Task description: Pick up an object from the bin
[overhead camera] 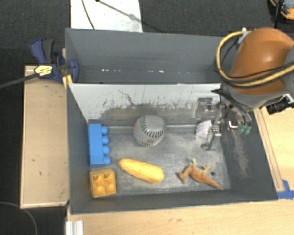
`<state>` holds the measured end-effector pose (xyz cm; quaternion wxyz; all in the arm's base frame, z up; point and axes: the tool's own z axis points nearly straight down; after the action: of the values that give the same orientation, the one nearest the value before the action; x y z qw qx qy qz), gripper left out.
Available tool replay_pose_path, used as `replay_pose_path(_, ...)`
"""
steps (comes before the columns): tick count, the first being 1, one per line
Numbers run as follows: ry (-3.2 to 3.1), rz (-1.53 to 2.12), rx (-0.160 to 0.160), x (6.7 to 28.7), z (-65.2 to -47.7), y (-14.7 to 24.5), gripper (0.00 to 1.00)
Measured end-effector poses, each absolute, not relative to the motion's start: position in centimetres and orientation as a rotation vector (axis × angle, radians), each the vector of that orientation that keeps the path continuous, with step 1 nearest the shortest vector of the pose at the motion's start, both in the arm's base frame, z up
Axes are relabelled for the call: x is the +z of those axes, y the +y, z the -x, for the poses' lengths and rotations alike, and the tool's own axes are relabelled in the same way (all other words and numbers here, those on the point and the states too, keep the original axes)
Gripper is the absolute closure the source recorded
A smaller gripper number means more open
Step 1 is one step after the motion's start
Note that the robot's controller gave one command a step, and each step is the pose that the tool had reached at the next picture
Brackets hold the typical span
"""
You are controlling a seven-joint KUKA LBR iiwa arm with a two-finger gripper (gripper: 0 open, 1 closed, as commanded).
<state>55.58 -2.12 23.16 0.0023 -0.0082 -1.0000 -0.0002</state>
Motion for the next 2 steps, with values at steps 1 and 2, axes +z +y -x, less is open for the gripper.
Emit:
replay_pose_path(1, -3.145, 0.025, 0.0, 23.7, -55.7, -2.1, 0.0)
replay_pose_path(2, -3.148, -0.014, 0.001, 16.3, -52.3, -4.0, 0.0)
